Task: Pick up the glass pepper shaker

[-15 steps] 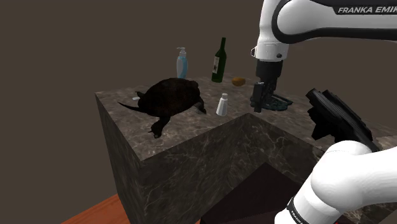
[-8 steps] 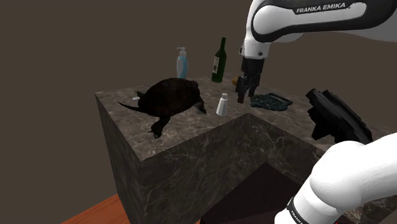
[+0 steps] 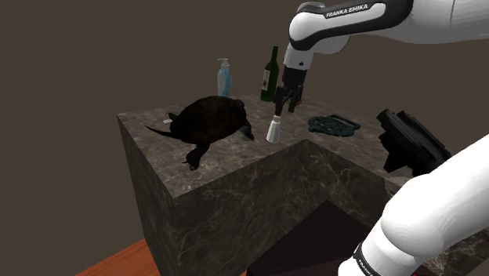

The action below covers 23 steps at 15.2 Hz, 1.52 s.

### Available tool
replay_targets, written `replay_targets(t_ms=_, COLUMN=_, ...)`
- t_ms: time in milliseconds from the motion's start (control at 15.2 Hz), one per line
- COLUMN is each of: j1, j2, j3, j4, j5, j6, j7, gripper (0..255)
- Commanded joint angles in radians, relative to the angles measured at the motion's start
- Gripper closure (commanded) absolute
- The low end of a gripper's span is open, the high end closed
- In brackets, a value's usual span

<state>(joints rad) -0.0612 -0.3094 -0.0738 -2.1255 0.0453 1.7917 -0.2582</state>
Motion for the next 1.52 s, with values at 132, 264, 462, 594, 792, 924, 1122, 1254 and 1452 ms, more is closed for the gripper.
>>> replay_targets(t_ms=132, j1=-0.004, j2=0.092, j3=-0.022, j4=0.069, j5=0.032, j6=0.04, j7=-0.028, gripper=0)
replay_targets(t_ms=264, j1=-0.004, j2=0.095, j3=-0.022, j4=0.045, j5=0.033, j6=0.067, j7=-0.031, gripper=0)
replay_targets(t_ms=462, j1=-0.004, j2=0.1, j3=-0.022, j4=0.01, j5=0.034, j6=0.107, j7=-0.034, gripper=0)
replay_targets(t_ms=594, j1=-0.004, j2=0.103, j3=-0.023, j4=-0.008, j5=0.035, j6=0.128, j7=-0.037, gripper=0)
replay_targets(t_ms=792, j1=-0.004, j2=0.105, j3=-0.023, j4=-0.006, j5=0.035, j6=0.127, j7=-0.038, gripper=255)
replay_targets(t_ms=924, j1=-0.004, j2=0.106, j3=-0.024, j4=-0.005, j5=0.035, j6=0.128, j7=-0.038, gripper=255)
replay_targets(t_ms=1122, j1=-0.004, j2=0.106, j3=-0.024, j4=-0.005, j5=0.035, j6=0.127, j7=-0.038, gripper=255)
replay_targets(t_ms=1254, j1=-0.004, j2=0.107, j3=-0.024, j4=-0.004, j5=0.035, j6=0.127, j7=-0.038, gripper=255)
replay_targets(t_ms=1452, j1=-0.004, j2=0.099, j3=-0.022, j4=0.014, j5=0.034, j6=0.101, j7=-0.034, gripper=255)
